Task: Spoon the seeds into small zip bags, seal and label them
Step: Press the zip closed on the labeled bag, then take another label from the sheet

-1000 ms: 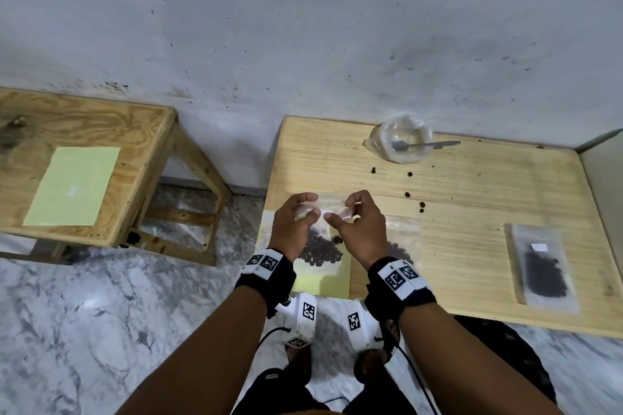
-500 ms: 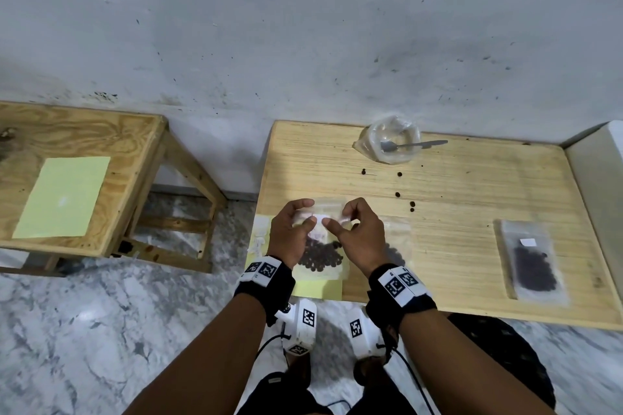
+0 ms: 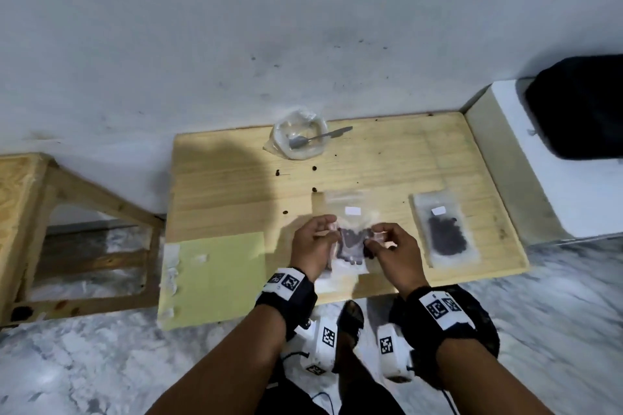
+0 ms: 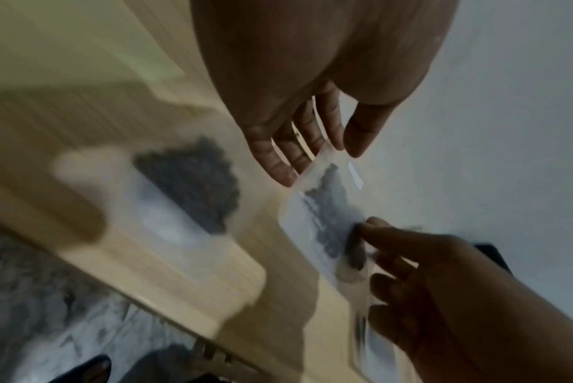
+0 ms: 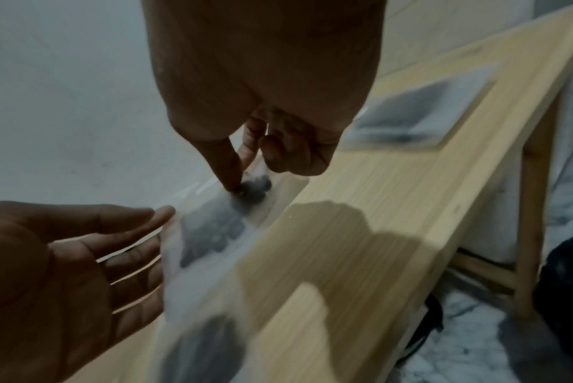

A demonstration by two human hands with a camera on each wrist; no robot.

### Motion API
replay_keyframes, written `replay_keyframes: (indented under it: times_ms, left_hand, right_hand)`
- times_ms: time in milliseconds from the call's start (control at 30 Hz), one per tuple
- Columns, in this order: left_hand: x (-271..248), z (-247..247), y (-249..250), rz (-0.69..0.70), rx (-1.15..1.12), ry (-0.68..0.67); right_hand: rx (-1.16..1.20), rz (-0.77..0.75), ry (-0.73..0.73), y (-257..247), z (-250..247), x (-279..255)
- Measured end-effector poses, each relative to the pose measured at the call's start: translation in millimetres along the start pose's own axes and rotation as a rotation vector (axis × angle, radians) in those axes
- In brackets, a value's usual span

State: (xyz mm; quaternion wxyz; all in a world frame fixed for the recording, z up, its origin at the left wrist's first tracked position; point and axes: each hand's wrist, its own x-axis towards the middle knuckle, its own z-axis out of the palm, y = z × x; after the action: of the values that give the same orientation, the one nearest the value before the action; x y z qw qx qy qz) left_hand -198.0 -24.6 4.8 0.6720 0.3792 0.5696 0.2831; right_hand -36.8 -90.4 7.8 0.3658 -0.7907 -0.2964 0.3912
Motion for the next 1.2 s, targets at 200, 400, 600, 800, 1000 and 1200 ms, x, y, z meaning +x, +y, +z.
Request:
replay_keyframes:
  times_ms: [200, 400, 600, 800, 1000, 1200]
  left_hand:
    - [20, 116, -12, -0.151, 0.11, -0.23]
    - [31, 185, -9, -0.188, 0.144, -0.317]
    - [30, 180, -10, -0.192, 0.209, -0.35]
    - [27, 114, -8, -0.04, 0.173, -0.057]
    - [13, 14, -2, 0.05, 0.173, 0.224]
    - [2, -59, -23, -0.039, 0.295, 0.292]
  right_hand:
    - [-0.235, 0.077, 0.121, 34, -99, 46]
    - [-0.406, 0.099, 0.183, 57, -140, 73]
    - [-0.473, 0.094, 0.208, 61, -137, 68]
    - [-0.319, -0.159, 0.182, 32, -85, 36]
    - [-0.308, -0.06, -0.218, 19, -4, 7]
    - [-0.421, -0.058, -0.32, 6, 55, -13]
